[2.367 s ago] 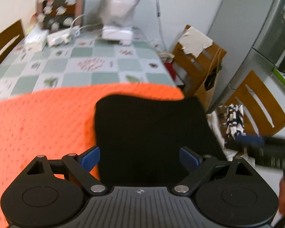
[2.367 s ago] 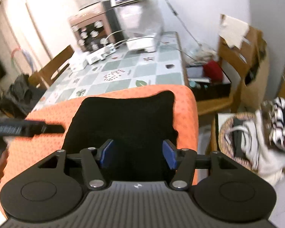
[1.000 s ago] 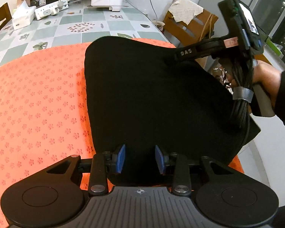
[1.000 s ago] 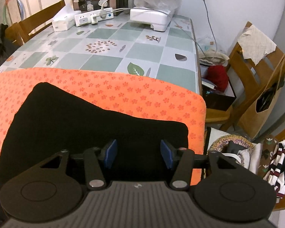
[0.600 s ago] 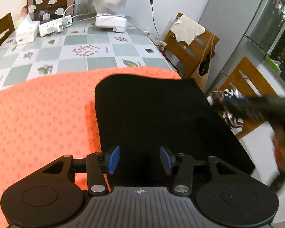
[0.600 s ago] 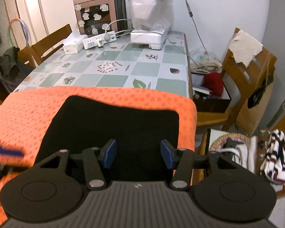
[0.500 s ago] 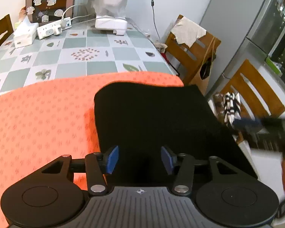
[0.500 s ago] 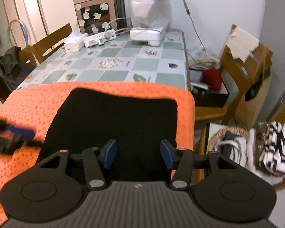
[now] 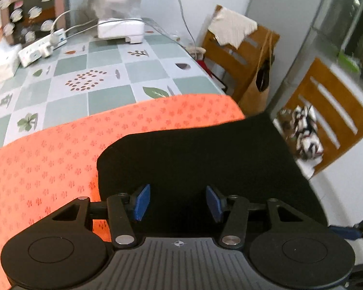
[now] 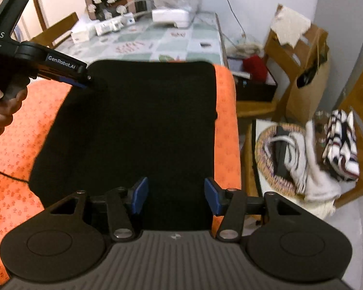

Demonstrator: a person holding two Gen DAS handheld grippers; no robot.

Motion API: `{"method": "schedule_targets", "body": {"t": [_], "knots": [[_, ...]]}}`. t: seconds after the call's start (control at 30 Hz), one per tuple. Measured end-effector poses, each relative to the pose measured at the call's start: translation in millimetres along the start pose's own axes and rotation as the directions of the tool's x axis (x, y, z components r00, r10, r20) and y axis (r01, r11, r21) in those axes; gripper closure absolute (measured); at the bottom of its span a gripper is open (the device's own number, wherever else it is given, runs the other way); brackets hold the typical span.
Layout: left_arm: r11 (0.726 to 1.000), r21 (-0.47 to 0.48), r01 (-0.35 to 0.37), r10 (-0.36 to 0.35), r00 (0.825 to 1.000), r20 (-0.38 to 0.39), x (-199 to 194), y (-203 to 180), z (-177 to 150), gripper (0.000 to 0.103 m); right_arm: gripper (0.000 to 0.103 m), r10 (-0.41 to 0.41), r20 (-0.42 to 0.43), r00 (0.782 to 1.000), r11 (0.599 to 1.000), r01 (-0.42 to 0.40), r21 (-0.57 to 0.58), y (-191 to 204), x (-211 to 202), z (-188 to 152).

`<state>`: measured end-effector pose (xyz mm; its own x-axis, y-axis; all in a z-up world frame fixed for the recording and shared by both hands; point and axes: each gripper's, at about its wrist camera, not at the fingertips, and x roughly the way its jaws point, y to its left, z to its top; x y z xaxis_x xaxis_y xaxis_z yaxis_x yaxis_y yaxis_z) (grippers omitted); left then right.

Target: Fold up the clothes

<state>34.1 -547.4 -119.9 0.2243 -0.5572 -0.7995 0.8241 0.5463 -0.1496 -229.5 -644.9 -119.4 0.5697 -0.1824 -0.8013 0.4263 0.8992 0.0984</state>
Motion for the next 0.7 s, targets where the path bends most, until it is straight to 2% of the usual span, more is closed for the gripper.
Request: {"method": "schedule_targets", "body": {"t": [0.07, 0.2, 0.27, 0.33, 0.4, 0.43, 0.47, 0.53, 0.7], "knots": [[1.0, 0.023, -0.006, 0.006, 1.0, 0.001, 7, -1, -3, 0.046, 0.045, 0.004, -0.005, 1.0, 1.0, -0.004, 0.02, -2, 10, -6], [0.999, -0.009, 0.038, -0.038, 0.999, 0.006, 3, 7, 0, 0.041, 0.039, 0.008, -0.011, 1.0, 0.999, -0.007, 0.05, -5, 15, -8], [0.997, -0.025, 0.07, -0.069, 0.997, 0.028, -8, 12, 0, 0.032, 0.038, 0.01, -0.007, 1.0, 0.999, -0.01, 0.051, -6, 9, -2], [0.995, -0.032, 0.091, -0.089, 0.994, 0.056, -22, 20, -4, 0.016, 0.035, 0.012, -0.002, 1.0, 0.999, -0.012, 0.051, -7, 2, 4], [0.991, -0.044, 0.126, -0.122, 0.99, 0.073, -33, 31, -12, 0.01, 0.029, 0.022, 0.022, 1.0, 0.998, -0.023, 0.065, -11, -8, 11], [0.988, -0.054, 0.143, -0.139, 0.987, 0.077, -38, 38, -16, 0.009, 0.02, 0.027, 0.035, 0.999, 0.997, -0.029, 0.073, -14, -14, 14], [0.985, -0.069, 0.159, -0.154, 0.985, 0.075, -42, 43, -20, 0.008, 0.017, 0.039, 0.048, 0.998, 0.995, -0.043, 0.085, -17, -18, 17], [0.976, -0.103, 0.192, -0.186, 0.981, 0.063, -47, 55, -30, 0.003, 0.016, 0.062, 0.075, 0.995, 0.991, -0.07, 0.117, -27, -24, 23], [0.947, -0.179, 0.266, -0.267, 0.964, 0.015, -40, 70, -56, 0.003, 0.011, 0.136, 0.057, 0.989, 0.971, -0.145, 0.188, -51, -17, 31]]}}
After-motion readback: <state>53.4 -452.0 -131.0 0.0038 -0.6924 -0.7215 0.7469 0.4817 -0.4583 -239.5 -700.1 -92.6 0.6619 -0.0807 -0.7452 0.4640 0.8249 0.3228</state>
